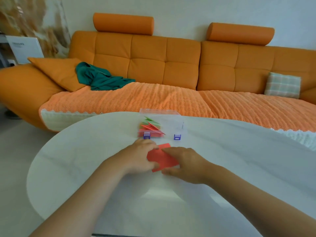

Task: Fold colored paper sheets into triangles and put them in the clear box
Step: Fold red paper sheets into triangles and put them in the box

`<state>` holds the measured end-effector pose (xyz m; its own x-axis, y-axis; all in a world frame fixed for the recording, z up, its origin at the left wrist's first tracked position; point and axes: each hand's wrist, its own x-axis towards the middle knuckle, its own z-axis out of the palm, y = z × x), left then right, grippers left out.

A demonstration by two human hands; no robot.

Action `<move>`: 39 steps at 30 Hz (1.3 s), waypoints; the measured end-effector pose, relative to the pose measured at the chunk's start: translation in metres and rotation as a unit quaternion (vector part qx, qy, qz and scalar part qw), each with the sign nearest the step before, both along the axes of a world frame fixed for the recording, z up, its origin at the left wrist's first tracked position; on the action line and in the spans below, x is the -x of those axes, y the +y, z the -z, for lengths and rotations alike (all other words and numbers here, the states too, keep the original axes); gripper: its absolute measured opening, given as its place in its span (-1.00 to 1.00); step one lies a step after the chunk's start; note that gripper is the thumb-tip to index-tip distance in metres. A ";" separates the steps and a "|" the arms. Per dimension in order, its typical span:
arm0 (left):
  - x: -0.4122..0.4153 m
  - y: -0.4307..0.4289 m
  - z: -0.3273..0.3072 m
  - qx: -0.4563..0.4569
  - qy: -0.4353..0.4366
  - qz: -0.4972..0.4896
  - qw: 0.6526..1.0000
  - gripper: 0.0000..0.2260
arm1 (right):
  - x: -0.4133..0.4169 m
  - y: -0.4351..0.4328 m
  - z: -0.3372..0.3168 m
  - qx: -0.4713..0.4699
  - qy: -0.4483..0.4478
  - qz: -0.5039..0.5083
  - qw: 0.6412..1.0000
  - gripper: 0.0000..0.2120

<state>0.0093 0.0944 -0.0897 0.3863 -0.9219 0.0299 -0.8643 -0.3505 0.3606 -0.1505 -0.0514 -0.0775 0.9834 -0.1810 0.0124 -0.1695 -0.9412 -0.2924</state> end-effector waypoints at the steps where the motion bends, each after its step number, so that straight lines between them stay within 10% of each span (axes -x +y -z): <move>1: 0.005 0.001 0.001 -0.030 0.002 0.012 0.999 -0.33 | 0.005 -0.001 0.005 0.019 0.003 0.002 1.000 -0.35; 17: 0.029 -0.019 0.011 0.096 -0.024 0.038 0.994 -0.79 | 0.053 -0.033 0.013 -0.013 -0.086 0.021 0.996 -0.33; 21: 0.031 -0.026 0.013 0.104 -0.018 0.042 0.994 -0.68 | 0.057 -0.041 0.013 -0.022 -0.125 0.011 0.992 -0.75; 26: 0.048 -0.030 0.010 0.120 0.005 0.086 0.989 -0.79 | 0.063 -0.049 0.014 -0.020 -0.140 0.016 0.990 -0.78; 31: 0.063 -0.032 0.012 0.118 0.052 0.096 0.987 -0.84 | 0.069 -0.054 0.007 -0.163 -0.091 0.097 0.978 -0.75; 39: 0.084 -0.029 0.011 0.132 0.040 0.124 0.983 -0.84 | 0.065 -0.060 0.013 0.007 0.000 0.147 0.989 -0.50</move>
<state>-0.0743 0.0658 -0.1008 0.1607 -0.9525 0.2586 -0.8764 -0.0172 0.4813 -0.2155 -0.1114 -0.0902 0.8882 -0.4592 0.0165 -0.4368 -0.8548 -0.2802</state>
